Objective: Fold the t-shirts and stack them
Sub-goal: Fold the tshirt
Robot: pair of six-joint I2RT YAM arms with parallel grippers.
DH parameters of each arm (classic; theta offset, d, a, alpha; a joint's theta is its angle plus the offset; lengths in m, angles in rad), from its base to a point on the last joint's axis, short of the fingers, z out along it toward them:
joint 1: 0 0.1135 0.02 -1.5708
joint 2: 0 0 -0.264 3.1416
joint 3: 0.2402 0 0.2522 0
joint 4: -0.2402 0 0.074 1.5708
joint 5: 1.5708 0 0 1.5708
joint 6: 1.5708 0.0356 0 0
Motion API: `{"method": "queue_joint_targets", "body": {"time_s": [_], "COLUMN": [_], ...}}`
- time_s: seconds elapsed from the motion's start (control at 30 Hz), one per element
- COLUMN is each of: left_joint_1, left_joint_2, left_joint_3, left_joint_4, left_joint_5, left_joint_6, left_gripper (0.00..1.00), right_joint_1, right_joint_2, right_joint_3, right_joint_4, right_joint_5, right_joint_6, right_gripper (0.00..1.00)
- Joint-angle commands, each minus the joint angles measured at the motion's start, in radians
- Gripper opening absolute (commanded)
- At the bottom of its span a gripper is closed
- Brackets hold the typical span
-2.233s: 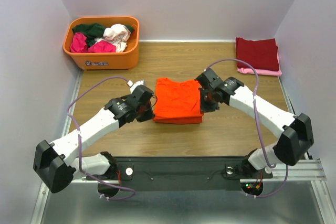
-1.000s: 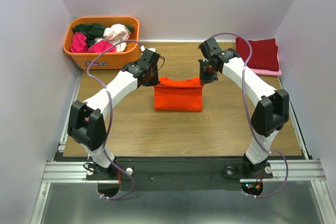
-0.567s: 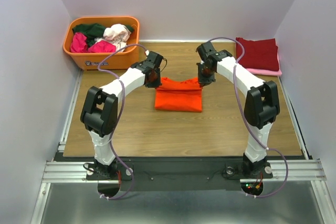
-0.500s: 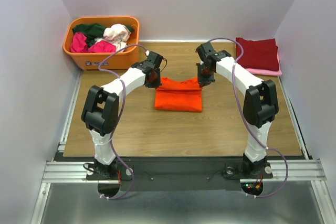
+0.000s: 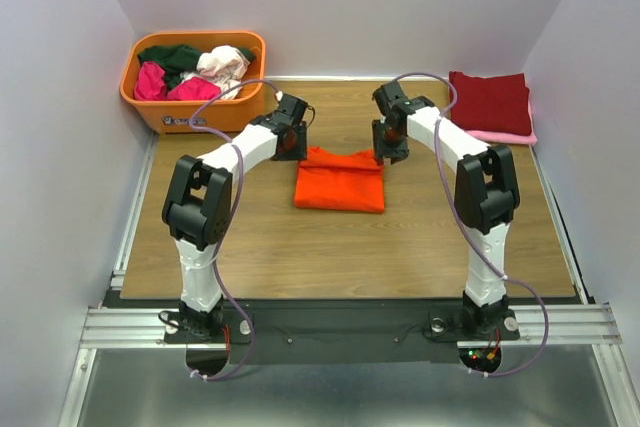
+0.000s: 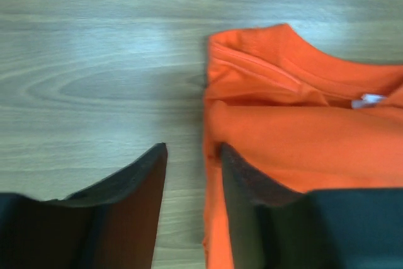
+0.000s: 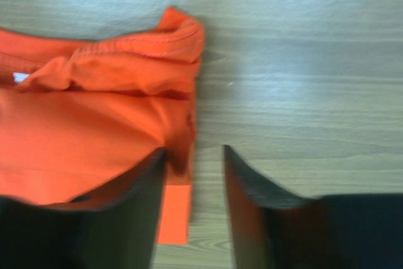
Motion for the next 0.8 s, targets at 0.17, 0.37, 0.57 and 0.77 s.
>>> {"method": "queue_joint_targets", "body": {"time_s": [0.17,0.37,0.57,0.77], "left_joint_1": [0.033,0.01,-0.015,-0.015], "left_joint_2": [-0.179,-0.314,-0.293,-0.092], "left_joint_3": [0.043,-0.068,-0.115,0.004], "left_joint_4": [-0.031,-0.018,0.047,0.09], "left_joint_5": [-0.138,-0.054,0.046,0.105], "left_joint_6": [-0.01,-0.042,-0.054,-0.025], "left_gripper": [0.81,0.77,0.61,0.44], "right_joint_1": [-0.023,-0.023,-0.025,-0.031], "right_joint_2": [-0.142,-0.24,-0.25,-0.13], "right_joint_3": [0.099,-0.018,-0.117,-0.056], "right_joint_4": [0.039,0.094,0.188,0.229], "right_joint_5": [0.061,-0.068,-0.153,-0.264], "right_joint_6": [-0.134,-0.202,-0.189,-0.192], "right_gripper": [0.66,0.65,0.51,0.46]}}
